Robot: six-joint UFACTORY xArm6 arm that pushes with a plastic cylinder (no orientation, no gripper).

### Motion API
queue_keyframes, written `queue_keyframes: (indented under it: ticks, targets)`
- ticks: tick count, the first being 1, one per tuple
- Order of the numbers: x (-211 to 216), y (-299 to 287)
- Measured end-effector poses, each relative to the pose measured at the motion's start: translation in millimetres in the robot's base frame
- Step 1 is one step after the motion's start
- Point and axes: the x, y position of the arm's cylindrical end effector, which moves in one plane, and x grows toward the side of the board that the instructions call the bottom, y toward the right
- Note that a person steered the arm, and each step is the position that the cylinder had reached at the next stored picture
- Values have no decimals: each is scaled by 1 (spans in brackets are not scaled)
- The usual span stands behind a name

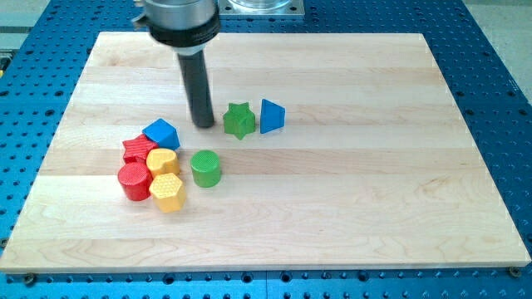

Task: Place the blue triangle to the top of the green circle

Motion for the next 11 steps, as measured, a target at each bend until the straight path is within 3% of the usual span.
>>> queue_keyframes:
  ticks: [1,3,5,9,11]
  targets:
    - [-34,36]
    - [-24,95]
    - [-24,117]
    - [57,79]
    - [60,118]
